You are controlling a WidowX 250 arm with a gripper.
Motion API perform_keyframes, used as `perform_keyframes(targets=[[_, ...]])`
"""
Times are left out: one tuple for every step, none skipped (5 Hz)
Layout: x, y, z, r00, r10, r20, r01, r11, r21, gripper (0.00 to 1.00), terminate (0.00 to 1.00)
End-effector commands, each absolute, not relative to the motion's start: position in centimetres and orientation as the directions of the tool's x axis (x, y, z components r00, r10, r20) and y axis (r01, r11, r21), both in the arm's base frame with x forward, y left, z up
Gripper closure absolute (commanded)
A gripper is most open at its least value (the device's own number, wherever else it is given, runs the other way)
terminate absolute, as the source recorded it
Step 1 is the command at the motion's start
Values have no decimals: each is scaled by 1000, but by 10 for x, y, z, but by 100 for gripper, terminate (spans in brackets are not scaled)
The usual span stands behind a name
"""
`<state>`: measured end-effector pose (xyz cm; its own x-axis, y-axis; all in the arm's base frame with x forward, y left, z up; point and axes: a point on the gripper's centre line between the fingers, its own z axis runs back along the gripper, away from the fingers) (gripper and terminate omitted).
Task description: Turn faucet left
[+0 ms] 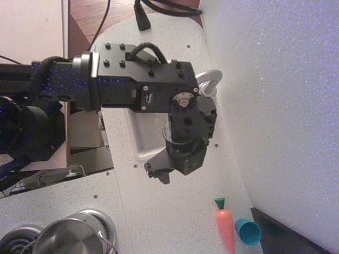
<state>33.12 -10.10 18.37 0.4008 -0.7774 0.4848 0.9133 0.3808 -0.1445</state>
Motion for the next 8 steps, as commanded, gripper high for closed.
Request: perform_keyframes(targets=[[331,-101,184,401,-777,485,913,381,-144,0,0],[326,-76,180,416,-742,526,903,406,-140,0,0],[322,-58,180,403,-741,537,905,408,-116,0,0],[317,-60,183,345,-767,541,929,360,-83,0,0],[311,-64,178,319,-791,522,942,326,-81,0,0],[310,-57,178,340,-793,505,933,351,-77,0,0],[325,-33,180,442,-733,517,882,460,-103,0,0],[333,3,192,486,-683,545,840,538,-74,0,0]])
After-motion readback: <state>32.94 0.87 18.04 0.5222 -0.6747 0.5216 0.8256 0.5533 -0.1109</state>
